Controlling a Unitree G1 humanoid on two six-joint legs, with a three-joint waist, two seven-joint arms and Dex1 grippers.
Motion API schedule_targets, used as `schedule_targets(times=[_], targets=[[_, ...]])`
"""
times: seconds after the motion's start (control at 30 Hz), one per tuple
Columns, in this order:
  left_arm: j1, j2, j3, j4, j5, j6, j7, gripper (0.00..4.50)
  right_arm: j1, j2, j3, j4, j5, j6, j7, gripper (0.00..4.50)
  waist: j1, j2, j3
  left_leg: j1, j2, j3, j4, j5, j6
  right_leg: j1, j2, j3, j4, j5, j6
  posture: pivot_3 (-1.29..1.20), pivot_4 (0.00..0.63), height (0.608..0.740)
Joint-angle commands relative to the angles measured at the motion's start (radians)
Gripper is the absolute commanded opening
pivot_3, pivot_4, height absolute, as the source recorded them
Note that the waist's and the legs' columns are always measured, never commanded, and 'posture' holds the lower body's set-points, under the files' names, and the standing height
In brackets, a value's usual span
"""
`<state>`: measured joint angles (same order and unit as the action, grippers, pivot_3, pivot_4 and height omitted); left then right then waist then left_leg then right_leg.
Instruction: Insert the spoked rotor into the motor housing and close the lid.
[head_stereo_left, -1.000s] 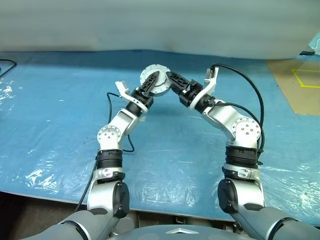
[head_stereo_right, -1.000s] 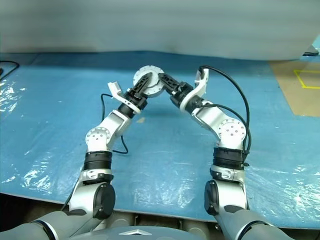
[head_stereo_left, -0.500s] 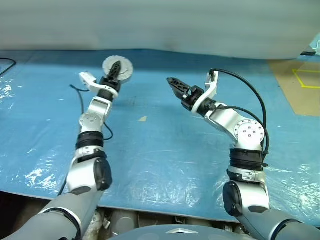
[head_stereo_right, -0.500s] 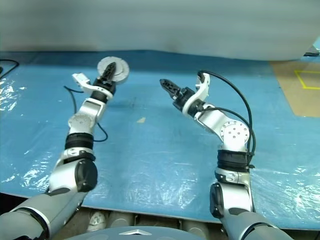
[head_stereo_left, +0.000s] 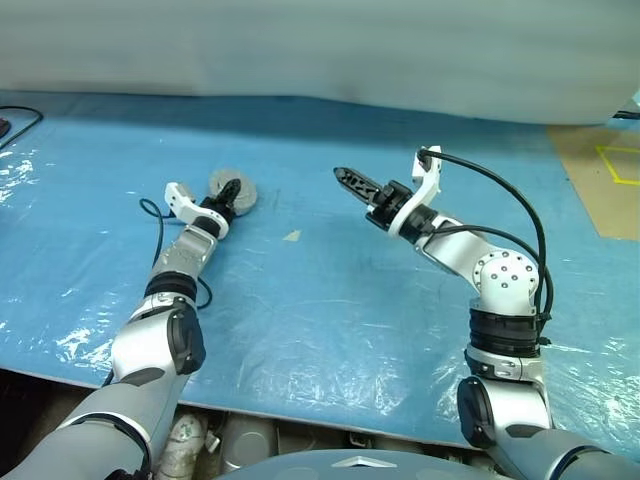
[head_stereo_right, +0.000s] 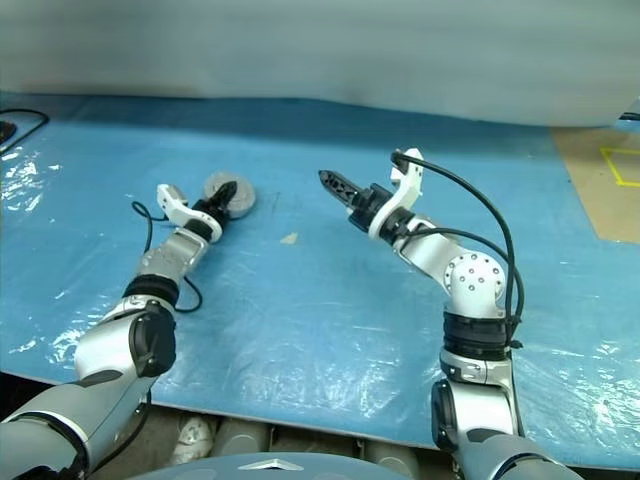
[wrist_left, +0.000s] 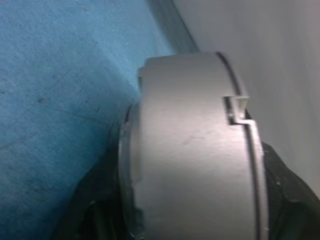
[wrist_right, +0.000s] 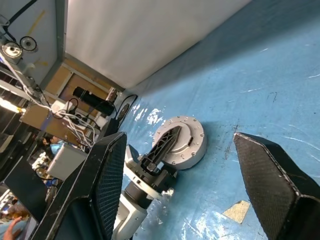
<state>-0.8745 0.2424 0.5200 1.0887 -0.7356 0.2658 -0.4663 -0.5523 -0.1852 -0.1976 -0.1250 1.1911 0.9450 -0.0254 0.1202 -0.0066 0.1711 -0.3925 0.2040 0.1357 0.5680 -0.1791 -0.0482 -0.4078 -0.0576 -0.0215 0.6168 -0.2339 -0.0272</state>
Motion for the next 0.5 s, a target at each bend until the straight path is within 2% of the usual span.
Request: schedule_targets(times=[0.03,0.07,0.1,0.3,0.5], targets=[[0.000,0.014,0.018,-0.021,0.015,-0.005,-0.006,3.99,-0.004,0.007,-0.004,-0.033,-0.008,-0.012,0.007,3.61,0.000,0.000,0.000,0.001,0.000,0.000,0.000,0.000,0.000,0.001,0.000,0.000,0.000,0.000,0.000,0.00,0.150,0.740],[0.006,0.016,0.018,-0.025,0.017,0.002,-0.006,4.37,-0.005,0.010,-0.005,-0.029,-0.012,-0.012,0.008,3.61,0.000,0.000,0.000,0.003,0.000,0.000,0.000,0.000,0.000,0.002,0.000,0.000,0.000,0.000,0.000,0.00,0.150,0.740],[0.011,0.017,0.021,-0.028,0.017,0.013,-0.006,4.46,-0.005,0.012,-0.006,-0.026,-0.016,-0.012,0.009,3.61,-0.001,0.000,0.000,0.005,0.000,0.000,0.000,0.000,0.000,0.004,0.000,0.000,0.000,0.000,0.000,0.00,0.150,0.740],[0.041,0.026,0.016,-0.072,0.023,0.086,-0.036,4.46,-0.007,0.025,-0.003,-0.017,-0.034,-0.009,0.017,3.61,-0.004,0.000,0.000,0.009,0.000,0.001,0.000,0.000,0.000,0.006,-0.001,0.001,0.001,0.000,-0.001,0.00,0.150,0.740],[0.046,0.082,0.043,-0.072,0.052,0.029,0.040,4.46,-0.006,0.029,0.006,-0.012,-0.065,-0.007,0.031,3.61,-0.014,0.001,0.000,0.009,0.000,0.001,-0.001,0.000,0.000,0.006,-0.001,0.001,0.000,0.000,-0.001,0.00,0.150,0.740]])
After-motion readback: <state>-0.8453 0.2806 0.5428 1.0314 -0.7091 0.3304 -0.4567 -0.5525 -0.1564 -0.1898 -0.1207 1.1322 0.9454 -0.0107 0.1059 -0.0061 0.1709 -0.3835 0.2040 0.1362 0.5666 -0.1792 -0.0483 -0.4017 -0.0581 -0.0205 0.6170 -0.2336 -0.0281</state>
